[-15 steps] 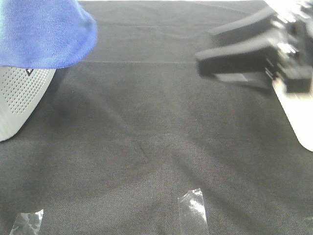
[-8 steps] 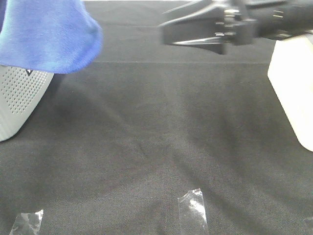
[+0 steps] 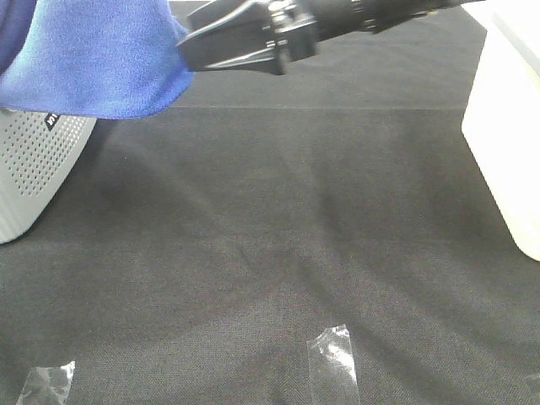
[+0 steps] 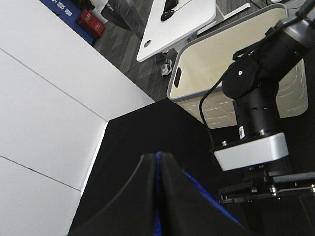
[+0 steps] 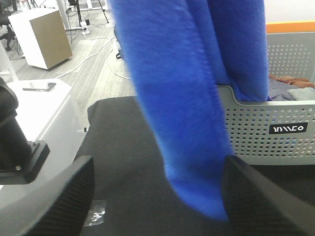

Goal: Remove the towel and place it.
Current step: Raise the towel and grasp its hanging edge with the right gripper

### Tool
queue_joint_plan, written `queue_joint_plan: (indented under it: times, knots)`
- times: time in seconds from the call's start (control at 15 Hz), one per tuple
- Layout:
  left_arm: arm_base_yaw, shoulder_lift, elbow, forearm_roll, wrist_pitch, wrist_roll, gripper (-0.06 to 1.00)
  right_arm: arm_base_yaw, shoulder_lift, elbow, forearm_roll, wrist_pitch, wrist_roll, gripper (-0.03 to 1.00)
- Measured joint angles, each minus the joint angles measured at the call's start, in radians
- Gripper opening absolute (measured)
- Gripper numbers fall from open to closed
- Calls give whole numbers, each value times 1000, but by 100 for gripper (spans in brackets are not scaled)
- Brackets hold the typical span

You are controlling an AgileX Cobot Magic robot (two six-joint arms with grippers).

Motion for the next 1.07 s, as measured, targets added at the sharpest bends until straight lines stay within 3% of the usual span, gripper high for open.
queue_joint_plan:
  times: [0.6,0.93,1.07]
  knots:
    - [0,0,0,-1,0,0,0,176,107,-80,-34,-99,-15,69]
    - [0,0,0,6,-17,0,0,179,111,-81,-35,-36,-21,69]
    - [0,0,0,45,-30,-4,0,171,108,-81,-44,-10,-12,68]
